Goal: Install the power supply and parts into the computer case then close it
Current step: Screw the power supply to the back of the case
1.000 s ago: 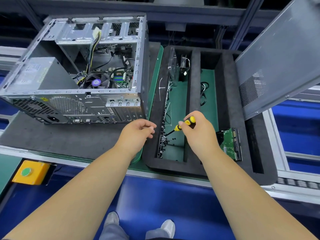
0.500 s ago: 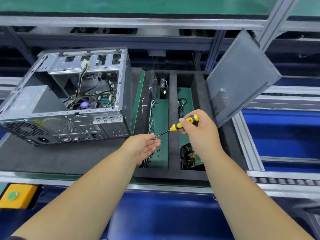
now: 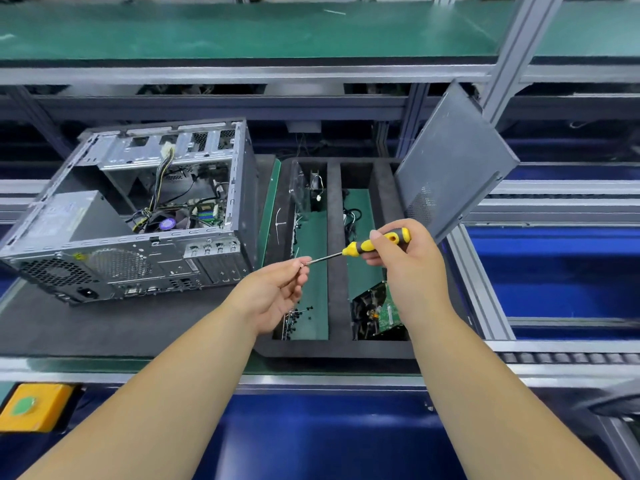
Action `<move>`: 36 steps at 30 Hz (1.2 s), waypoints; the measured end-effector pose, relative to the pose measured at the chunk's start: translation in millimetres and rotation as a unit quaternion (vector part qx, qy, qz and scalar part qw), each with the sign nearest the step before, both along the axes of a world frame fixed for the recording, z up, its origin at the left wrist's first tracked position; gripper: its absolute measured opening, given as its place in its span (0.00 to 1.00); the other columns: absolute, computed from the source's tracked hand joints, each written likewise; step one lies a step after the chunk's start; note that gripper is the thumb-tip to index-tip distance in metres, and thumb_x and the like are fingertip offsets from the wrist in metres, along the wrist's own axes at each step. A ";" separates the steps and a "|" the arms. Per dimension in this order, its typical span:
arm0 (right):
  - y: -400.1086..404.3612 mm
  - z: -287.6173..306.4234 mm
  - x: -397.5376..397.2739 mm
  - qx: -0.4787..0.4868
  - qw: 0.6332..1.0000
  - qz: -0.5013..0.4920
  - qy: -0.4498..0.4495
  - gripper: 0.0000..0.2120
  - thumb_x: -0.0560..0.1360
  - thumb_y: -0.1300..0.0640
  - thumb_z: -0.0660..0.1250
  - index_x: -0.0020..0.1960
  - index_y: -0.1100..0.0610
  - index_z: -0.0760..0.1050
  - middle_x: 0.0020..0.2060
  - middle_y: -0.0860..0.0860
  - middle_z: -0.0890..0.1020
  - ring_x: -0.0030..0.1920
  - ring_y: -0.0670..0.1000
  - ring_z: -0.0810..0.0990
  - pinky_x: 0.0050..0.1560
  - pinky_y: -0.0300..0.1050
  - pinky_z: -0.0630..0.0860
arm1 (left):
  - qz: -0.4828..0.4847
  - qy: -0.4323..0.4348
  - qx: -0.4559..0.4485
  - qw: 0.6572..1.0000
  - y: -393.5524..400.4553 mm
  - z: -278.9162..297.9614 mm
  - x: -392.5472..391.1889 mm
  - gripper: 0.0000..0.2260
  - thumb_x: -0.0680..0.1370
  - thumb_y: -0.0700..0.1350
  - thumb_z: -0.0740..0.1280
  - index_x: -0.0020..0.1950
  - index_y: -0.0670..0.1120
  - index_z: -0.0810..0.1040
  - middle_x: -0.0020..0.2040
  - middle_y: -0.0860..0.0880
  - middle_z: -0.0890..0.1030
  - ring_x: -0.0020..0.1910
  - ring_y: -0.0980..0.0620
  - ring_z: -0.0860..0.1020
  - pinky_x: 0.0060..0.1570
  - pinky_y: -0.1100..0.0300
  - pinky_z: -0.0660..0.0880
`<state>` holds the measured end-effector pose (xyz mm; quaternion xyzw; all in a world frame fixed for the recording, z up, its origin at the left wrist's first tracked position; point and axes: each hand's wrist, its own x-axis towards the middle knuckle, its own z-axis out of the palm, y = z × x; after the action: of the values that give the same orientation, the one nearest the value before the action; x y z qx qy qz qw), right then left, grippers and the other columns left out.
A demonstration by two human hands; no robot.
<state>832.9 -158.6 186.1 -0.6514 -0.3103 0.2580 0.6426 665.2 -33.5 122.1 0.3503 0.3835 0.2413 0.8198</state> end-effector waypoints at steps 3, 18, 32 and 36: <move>-0.1 2.7 -5.6 0.002 1.000 0.004 -0.002 0.04 0.77 0.55 0.68 0.43 0.50 0.75 0.38 0.49 0.85 0.40 0.50 0.85 0.44 0.44 0.80 | -0.003 -0.007 0.008 1.000 -2.8 6.4 -4.9 0.08 0.79 0.40 0.66 0.51 0.43 0.85 0.40 0.50 0.82 0.36 0.58 0.79 0.37 0.66 0.78; 22.7 16.8 -60.7 -0.001 0.992 0.102 -0.067 0.06 0.74 0.52 0.72 0.43 0.51 0.76 0.39 0.50 0.84 0.42 0.48 0.85 0.48 0.55 0.82 | 0.098 0.011 0.088 0.991 4.9 38.2 -76.7 0.08 0.80 0.36 0.63 0.49 0.42 0.83 0.37 0.50 0.82 0.34 0.59 0.79 0.36 0.70 0.76; 89.0 37.0 -158.5 -0.068 0.922 0.316 -0.213 0.13 0.72 0.54 0.76 0.44 0.36 0.78 0.44 0.40 0.81 0.42 0.41 0.78 0.52 0.48 0.78 | 0.179 -0.101 0.201 0.958 55.1 90.2 -188.4 0.12 0.79 0.43 0.63 0.46 0.47 0.87 0.36 0.54 0.78 0.35 0.60 0.74 0.39 0.67 0.73; 111.3 36.6 -199.1 -0.069 0.920 0.327 -0.204 0.10 0.77 0.54 0.70 0.46 0.37 0.77 0.43 0.41 0.82 0.43 0.48 0.82 0.51 0.49 0.79 | 0.164 -0.102 0.214 0.958 72.7 99.4 -217.4 0.10 0.74 0.46 0.68 0.49 0.46 0.86 0.39 0.53 0.77 0.36 0.60 0.74 0.39 0.68 0.72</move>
<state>633.8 -47.2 222.7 -0.5950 -0.6116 0.3364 0.3984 447.8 39.3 221.5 0.4230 0.2891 0.4832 0.7100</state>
